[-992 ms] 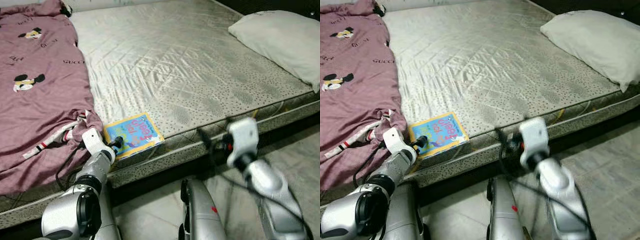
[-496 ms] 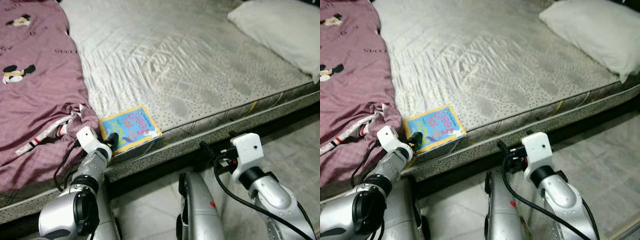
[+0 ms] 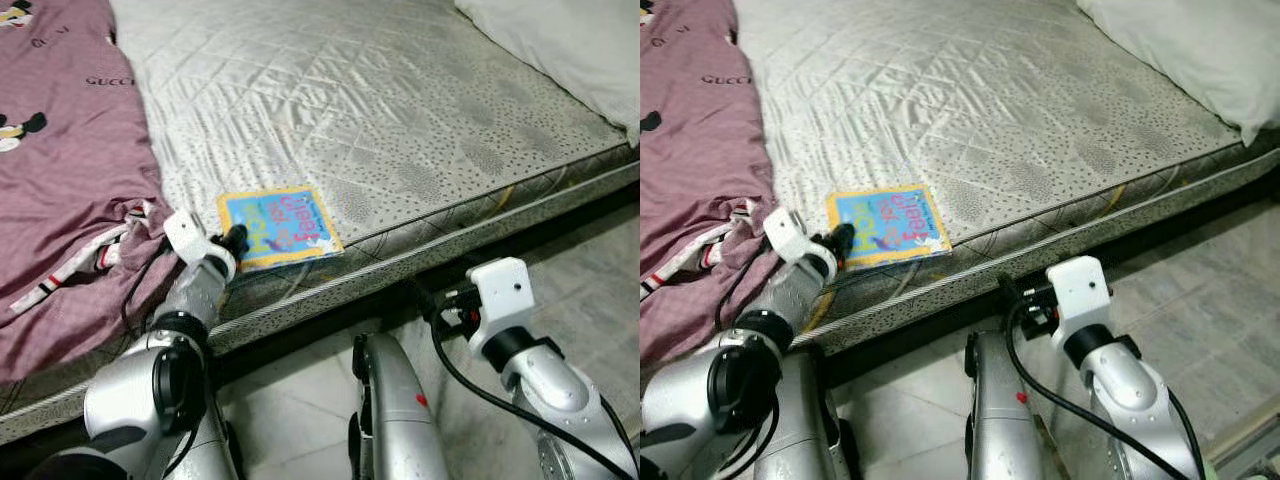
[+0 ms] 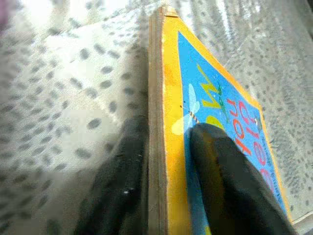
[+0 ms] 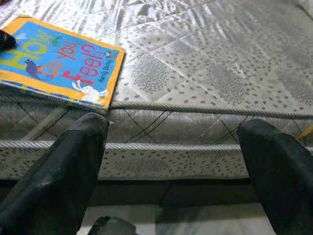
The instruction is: Clean up the room
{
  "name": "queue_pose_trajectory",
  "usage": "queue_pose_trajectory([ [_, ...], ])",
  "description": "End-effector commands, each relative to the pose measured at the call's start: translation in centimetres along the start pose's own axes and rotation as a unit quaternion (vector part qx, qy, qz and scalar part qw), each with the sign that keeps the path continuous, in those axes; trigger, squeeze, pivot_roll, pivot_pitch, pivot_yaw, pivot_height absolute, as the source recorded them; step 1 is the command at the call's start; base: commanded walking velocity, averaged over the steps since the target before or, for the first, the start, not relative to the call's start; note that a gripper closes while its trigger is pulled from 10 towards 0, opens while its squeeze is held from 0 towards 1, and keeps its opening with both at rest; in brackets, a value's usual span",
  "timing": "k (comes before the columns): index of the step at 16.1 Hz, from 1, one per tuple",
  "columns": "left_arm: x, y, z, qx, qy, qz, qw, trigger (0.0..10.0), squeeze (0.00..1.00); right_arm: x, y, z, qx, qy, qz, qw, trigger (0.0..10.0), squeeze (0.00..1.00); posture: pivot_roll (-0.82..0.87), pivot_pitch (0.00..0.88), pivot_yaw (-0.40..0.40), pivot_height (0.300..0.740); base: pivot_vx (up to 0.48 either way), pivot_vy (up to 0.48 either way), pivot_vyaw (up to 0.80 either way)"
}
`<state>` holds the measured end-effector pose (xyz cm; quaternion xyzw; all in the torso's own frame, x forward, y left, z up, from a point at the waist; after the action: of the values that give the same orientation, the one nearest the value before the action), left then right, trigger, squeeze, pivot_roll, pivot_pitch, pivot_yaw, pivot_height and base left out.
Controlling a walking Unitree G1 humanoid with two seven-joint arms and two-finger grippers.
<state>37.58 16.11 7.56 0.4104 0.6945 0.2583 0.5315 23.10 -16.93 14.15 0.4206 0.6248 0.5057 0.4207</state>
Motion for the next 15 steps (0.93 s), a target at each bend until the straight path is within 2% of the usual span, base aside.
queue_pose_trajectory([
  [1, 0.2, 0.3, 0.0, -0.003, 0.005, 0.005, 1.000, 1.4, 0.00, 0.0, 0.0, 0.1, 0.000, -0.003, -0.001, 1.000, 10.0, 0.00, -0.31, 0.154, -0.022, 0.533, 0.000, 0.000, 0.00],
  [2, 0.4, 0.3, 0.0, -0.004, 0.014, 0.008, 1.000, 0.0, 0.00, 0.0, 0.1, 0.3, -0.003, -0.003, -0.001, 1.000, 10.0, 0.00, -0.31, 0.150, -0.019, 0.533, 0.000, 0.000, 0.00],
  [6, 1.3, -0.8, -0.4, 0.003, 0.022, -0.009, 1.000, 0.0, 0.00, 0.2, 0.2, 1.0, -0.010, -0.005, -0.004, 1.000, 10.0, 0.00, -0.30, 0.126, -0.011, 0.533, 0.000, 0.000, 0.00],
  [7, 1.4, -0.8, -0.5, -0.002, 0.025, -0.023, 0.999, 0.0, 0.00, 0.1, 0.3, 1.2, -0.013, -0.006, -0.005, 1.000, 10.0, 0.00, -0.30, 0.118, -0.010, 0.533, 0.000, 0.000, 0.00],
  [10, 1.0, -0.2, -0.3, -0.019, 0.018, -0.029, 0.999, 0.0, 0.00, -0.2, 0.6, 2.0, -0.023, -0.012, -0.009, 1.000, 10.0, 0.00, -0.28, 0.094, -0.007, 0.533, 0.000, 0.000, 0.00],
  [13, 0.3, 2.2, -0.1, -0.076, 0.010, 0.005, 0.997, 0.0, 0.00, -0.1, 1.1, 3.0, -0.042, -0.011, -0.016, 0.999, 10.0, 0.00, -0.25, 0.046, -0.002, 0.533, 0.000, 0.000, 0.00],
  [15, 0.0, 4.4, -0.2, -0.129, 0.014, 0.057, 0.990, 0.0, 0.00, -0.1, 1.3, 3.9, -0.052, -0.014, -0.016, 0.998, 10.0, 0.00, -0.22, 0.015, -0.003, 0.533, 0.000, 0.000, 0.00],
])
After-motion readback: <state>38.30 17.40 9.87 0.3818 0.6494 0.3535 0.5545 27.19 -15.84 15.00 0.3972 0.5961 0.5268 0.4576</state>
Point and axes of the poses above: a point about 5 cm out from each wrist's last joint towards the gripper, its own z axis pointing out of the wrist towards the gripper, its own y axis along the axis of the wrist's last joint, x = y × z, the point moved 1 cm from there along z, pointing out of the wrist towards the gripper, and after that the axes turned 5 degrees about z, right-handed, at the moved point
